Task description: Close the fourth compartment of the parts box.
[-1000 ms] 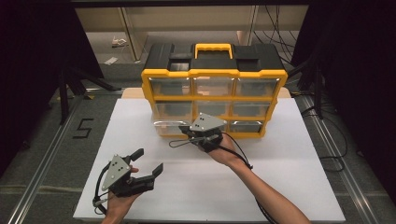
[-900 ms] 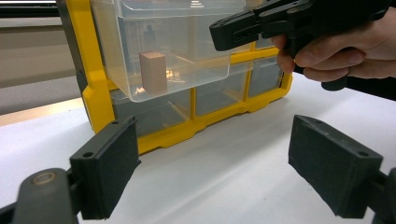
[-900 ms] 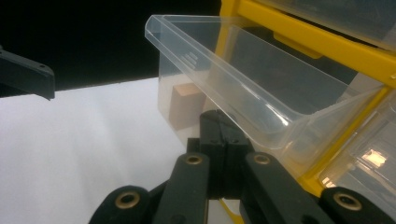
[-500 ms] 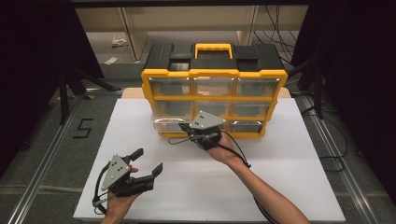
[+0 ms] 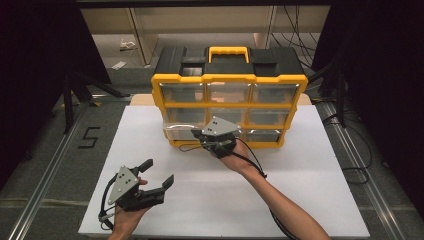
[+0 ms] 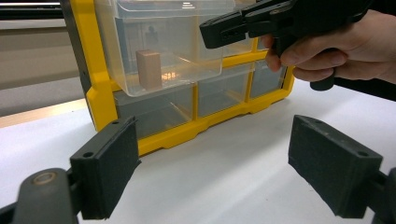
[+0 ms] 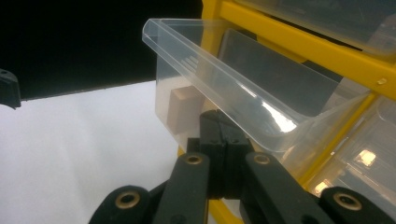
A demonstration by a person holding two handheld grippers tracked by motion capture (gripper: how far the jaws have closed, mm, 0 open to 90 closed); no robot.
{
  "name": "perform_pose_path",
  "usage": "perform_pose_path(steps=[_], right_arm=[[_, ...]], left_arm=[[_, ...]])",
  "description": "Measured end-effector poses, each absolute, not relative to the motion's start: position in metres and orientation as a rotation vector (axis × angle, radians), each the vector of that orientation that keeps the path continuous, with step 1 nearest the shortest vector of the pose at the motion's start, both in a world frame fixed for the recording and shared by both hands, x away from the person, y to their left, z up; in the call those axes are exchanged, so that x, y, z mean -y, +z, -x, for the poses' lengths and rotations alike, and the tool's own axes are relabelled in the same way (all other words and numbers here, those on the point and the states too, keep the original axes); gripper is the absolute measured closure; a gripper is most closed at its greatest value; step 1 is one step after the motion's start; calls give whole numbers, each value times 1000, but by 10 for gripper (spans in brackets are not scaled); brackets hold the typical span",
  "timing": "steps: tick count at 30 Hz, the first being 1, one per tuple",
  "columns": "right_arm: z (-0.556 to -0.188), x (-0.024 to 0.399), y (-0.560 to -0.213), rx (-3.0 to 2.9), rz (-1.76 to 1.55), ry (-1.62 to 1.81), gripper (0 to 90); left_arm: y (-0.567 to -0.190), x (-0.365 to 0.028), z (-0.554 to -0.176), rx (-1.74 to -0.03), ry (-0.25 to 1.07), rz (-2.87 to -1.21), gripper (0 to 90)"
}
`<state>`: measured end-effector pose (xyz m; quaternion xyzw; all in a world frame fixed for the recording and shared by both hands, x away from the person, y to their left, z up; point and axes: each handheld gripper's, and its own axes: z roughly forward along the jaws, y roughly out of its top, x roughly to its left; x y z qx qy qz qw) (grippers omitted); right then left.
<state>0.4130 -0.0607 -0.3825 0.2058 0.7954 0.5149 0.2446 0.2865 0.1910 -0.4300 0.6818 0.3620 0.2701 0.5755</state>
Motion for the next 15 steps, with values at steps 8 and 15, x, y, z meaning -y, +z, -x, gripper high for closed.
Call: perform_pose_path(steps=[8,15], right_arm=[[-417,57,-383,-2156,-579,1403,900],[-419,57,-383,-2149,-583,1393,900]], left_arm=[[-430,-191,-287,-847,632,-1596,160],[-430,-190,-286,-846,632,-1596,160]])
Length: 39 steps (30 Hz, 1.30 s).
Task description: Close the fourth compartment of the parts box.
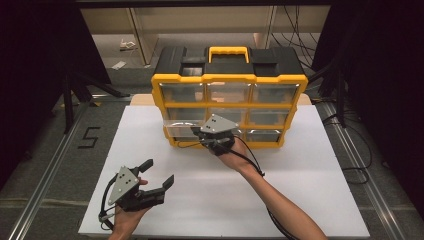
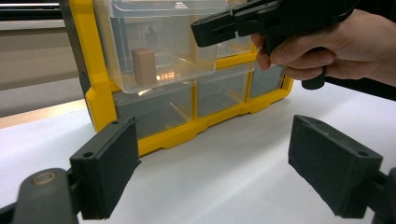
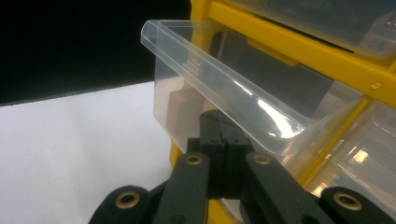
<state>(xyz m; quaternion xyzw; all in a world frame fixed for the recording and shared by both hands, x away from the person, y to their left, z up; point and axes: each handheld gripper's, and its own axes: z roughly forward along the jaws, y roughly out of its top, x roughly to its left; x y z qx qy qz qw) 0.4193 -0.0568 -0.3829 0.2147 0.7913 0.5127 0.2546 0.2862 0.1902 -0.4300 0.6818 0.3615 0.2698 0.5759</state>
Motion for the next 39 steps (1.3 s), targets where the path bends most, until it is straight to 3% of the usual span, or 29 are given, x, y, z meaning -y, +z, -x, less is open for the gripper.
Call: perform_pose_path(steps=[39], right_arm=[[-444,50,-382,-2095,-647,1358,900]], left_arm=[[-430,-190,-287,-848,633,-1597,160]])
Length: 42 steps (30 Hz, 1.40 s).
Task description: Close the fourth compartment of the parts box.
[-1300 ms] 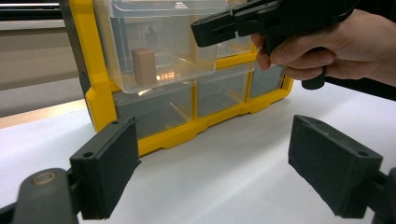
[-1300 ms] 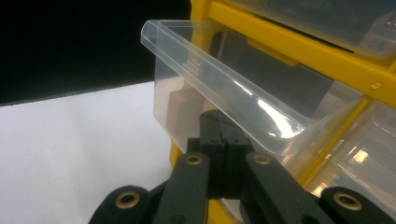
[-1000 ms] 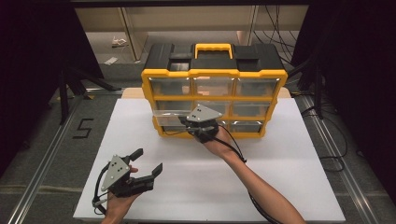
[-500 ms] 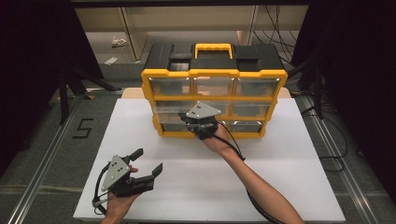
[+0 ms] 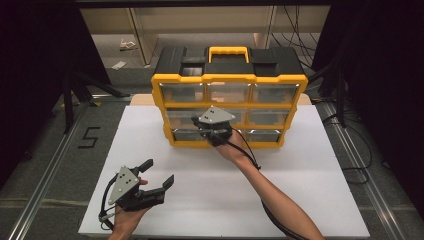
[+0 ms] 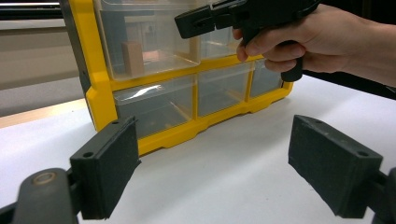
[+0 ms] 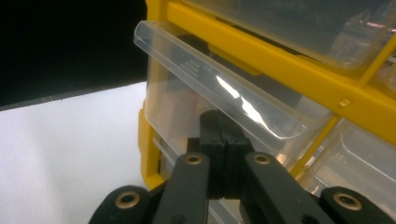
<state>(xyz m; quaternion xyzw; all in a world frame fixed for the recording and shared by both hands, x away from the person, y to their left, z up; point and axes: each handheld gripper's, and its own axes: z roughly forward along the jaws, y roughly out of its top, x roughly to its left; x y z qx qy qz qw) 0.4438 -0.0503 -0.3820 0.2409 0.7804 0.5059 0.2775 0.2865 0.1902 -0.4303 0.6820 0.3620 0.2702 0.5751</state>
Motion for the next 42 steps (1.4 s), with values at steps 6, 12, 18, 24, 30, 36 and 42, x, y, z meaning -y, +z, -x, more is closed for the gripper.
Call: perform_pose_path(steps=[6,12,18,24,30,36,42], right_arm=[[-445,51,-383,-2085,-652,1359,900],[-447,50,-383,-2074,-655,1359,900],[-449,51,-384,-2064,-659,1353,900],[-450,51,-384,-2060,-661,1348,900],[-451,51,-385,-2051,-660,1338,900],[-455,52,-386,-2043,-678,1335,900],[-455,52,-386,-2041,-676,1329,900]], left_arm=[[-430,-191,-287,-849,633,-1599,160],[-430,-190,-287,-849,633,-1598,160],[-430,-191,-287,-848,634,-1601,160],[-430,-191,-287,-849,635,-1602,160],[-430,-191,-287,-849,634,-1601,160],[-430,-191,-287,-850,633,-1599,160],[-430,-191,-287,-851,633,-1599,160]])
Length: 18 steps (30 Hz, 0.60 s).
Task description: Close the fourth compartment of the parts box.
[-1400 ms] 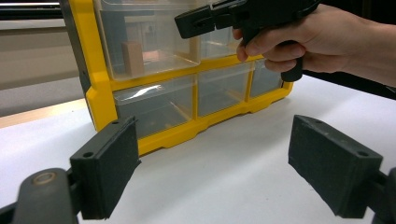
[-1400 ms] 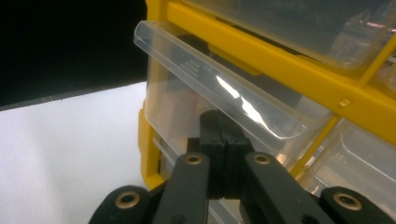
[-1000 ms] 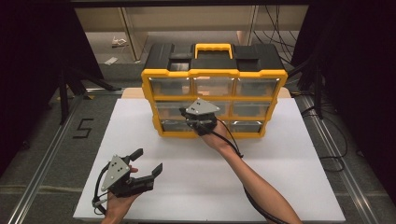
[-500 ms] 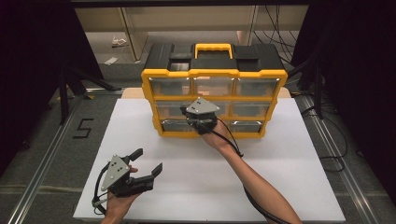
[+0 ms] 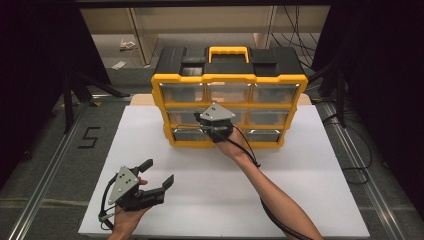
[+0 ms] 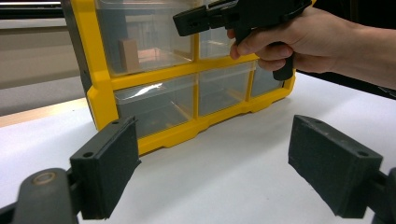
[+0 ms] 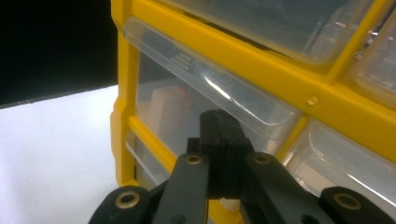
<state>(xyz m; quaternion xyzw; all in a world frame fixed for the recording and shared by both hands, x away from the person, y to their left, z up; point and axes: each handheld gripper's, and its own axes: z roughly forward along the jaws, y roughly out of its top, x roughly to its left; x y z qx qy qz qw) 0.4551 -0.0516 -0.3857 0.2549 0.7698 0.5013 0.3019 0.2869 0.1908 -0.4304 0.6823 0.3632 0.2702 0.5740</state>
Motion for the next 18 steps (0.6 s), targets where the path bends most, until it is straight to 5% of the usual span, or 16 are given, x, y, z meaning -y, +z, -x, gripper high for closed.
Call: perform_pose_path(steps=[18], right_arm=[[-448,60,-382,-2081,-680,1367,829]], left_arm=[[-431,-190,-287,-850,632,-1601,160]])
